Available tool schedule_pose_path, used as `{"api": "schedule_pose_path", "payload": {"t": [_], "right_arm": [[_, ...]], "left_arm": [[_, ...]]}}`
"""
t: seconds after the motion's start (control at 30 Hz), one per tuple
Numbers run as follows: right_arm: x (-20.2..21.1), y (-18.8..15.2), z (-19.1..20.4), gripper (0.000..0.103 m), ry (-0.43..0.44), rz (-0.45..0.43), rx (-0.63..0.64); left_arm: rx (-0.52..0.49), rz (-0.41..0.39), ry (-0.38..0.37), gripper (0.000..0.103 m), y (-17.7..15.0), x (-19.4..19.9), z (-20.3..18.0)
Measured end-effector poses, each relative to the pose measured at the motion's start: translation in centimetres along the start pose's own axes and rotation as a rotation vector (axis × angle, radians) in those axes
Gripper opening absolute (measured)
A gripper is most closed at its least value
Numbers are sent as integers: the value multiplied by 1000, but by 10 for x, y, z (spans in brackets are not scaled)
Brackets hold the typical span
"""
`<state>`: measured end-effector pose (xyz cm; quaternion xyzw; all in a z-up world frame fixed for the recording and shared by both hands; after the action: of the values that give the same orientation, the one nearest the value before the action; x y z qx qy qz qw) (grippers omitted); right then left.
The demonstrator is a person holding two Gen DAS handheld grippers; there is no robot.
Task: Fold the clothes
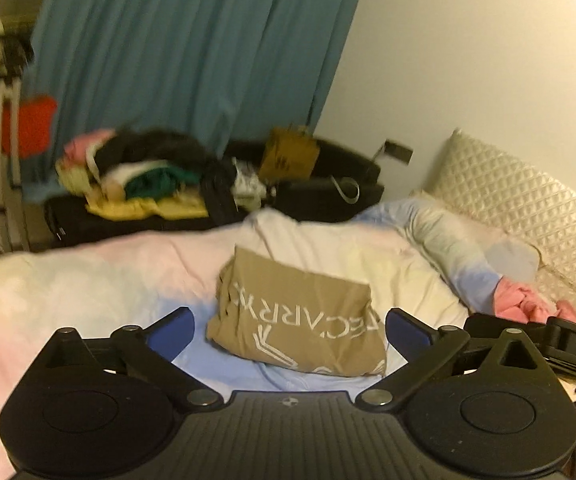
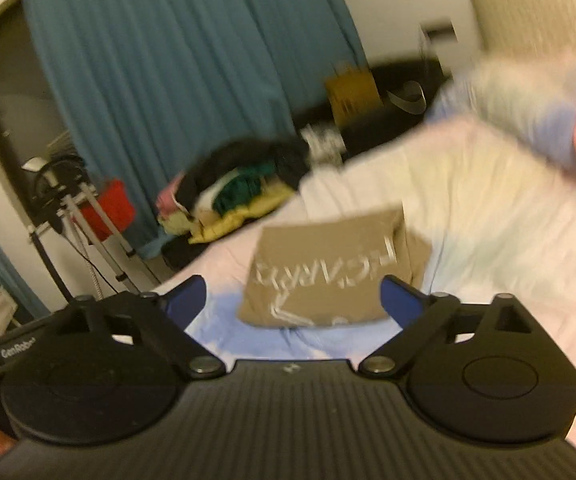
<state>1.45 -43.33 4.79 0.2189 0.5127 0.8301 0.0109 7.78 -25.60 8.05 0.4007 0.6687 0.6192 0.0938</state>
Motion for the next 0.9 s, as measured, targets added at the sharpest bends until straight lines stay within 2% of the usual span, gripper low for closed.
{"api": "schedule_pose_path", "payload": {"t": [0.1, 0.3, 0.47, 0.63, 0.77, 0.9], "right_arm": [[31, 0, 18, 95, 20, -55, 67], [70, -17, 37, 95, 18, -137, 154], [78, -41, 43, 95, 12, -165, 175], [73, -62, 46, 95, 5, -183, 204], [58, -79, 47, 95, 5, -164, 215], [46, -93, 44, 95, 15, -151, 206]], "left_arm": [[-67, -37, 2, 103, 0, 45, -11], [-100, -97, 26, 103, -11, 107, -14], [-100, -141, 39, 103, -26, 141, -11], [-108, -160, 59, 103, -45, 152, -5], [-133, -140, 92, 103, -59, 144, 3], [-109, -128, 119, 103, -67, 135, 15]]}}
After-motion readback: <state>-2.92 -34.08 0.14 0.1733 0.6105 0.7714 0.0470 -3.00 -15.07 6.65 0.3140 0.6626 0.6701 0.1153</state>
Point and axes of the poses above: each gripper's, at about its wrist camera, not at the fingertips, and x roughly against the way its jaws point, z to its left, y to its top, the point moved 7 cm from there along -x, roughly the way its jaws point, and after that the axes turned 4 degrees about -z, right-handed, at the moved point
